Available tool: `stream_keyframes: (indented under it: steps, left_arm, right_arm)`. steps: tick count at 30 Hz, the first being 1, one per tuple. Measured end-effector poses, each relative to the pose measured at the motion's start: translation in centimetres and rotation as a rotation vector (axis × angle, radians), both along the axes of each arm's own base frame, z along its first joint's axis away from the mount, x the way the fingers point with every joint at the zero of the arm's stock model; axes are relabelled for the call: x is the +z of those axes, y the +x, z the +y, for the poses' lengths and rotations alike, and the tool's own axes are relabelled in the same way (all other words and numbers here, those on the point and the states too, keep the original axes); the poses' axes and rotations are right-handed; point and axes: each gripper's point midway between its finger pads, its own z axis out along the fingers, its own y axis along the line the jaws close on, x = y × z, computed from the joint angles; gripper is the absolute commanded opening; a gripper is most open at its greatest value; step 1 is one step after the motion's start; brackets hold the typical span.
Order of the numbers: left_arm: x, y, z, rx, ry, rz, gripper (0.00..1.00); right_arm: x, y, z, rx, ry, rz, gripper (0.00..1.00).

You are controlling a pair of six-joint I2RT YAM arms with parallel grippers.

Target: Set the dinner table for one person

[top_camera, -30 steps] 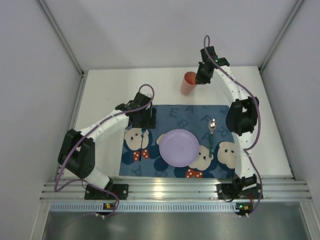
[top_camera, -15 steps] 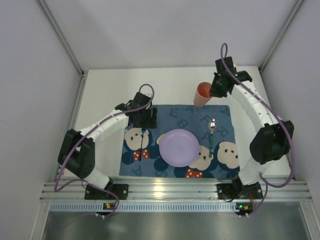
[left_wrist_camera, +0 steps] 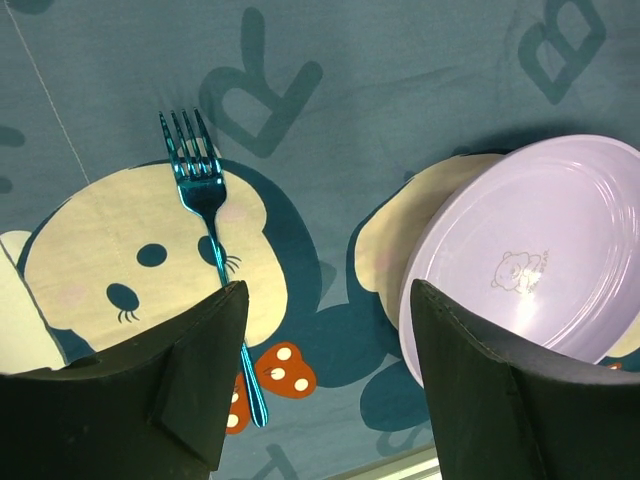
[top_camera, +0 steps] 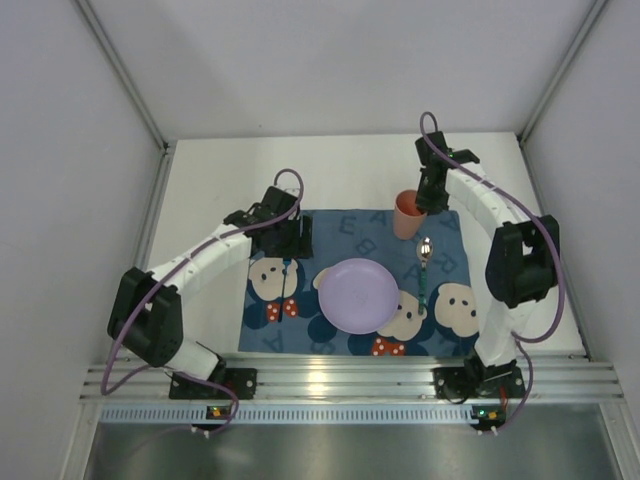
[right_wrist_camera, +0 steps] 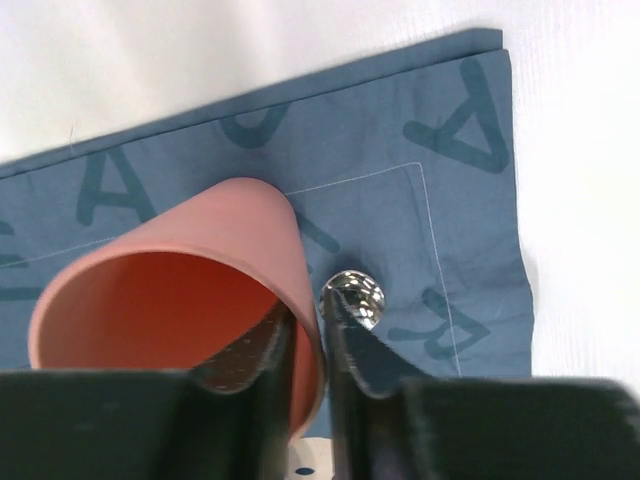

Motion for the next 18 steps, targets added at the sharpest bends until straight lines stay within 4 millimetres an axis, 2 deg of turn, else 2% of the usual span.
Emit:
stream_keyframes:
  steps: [1,3,5,7,10,11,13,15,18]
  left_arm:
    - [0.2,-0.1,0.1,0.001,-0.001,-0.005,0.71]
    - [0.4,-0.1,0.1,0.001,-0.004,-0.01,0.71]
    - [0.4,-0.1,0.1,0.001,-0.004,-0.01,0.71]
    - [0.4,-0.1,0.1,0.001,-0.004,-0.01,0.71]
    - [0.4,0.0,0.1,0.003,-0.001,-0.012,0.72]
    - [0.4,0.1,0.1,0.003,0.001,-0.012,0.72]
    - [0.7,0.6,0.1,0.013,0.012,-0.023,0.72]
    - [1.4,1.6,0.0,0.02,0.023,-0.044,0.74]
    - [2.8,3.5,0.0,0.036,0.049,-0.092,0.79]
  right_arm:
    - [0.0,0.0,0.0,0.001,-0.001,0.001,0.3]
    - [-0.2,0.0,0.0,0.006,-0.005,0.005,0.34]
    - [-0.3,0.0,-0.1,0.01,-0.007,0.01,0.45]
    - [-0.4,-0.1,-0.1,0.011,-0.009,0.013,0.59]
    - [0.1,0.0,-0.1,0.016,-0.01,0.011,0.69]
    - [0.5,0.1,0.0,0.018,-0.01,0.006,0.79]
    - [1.5,0.6,0.1,0.021,-0.006,-0.016,0.85]
    - [2.7,1.0,0.3,0.031,-0.003,-0.046,0.88]
    - [5.6,1.1,0.4,0.042,0.005,-0.116,0.9]
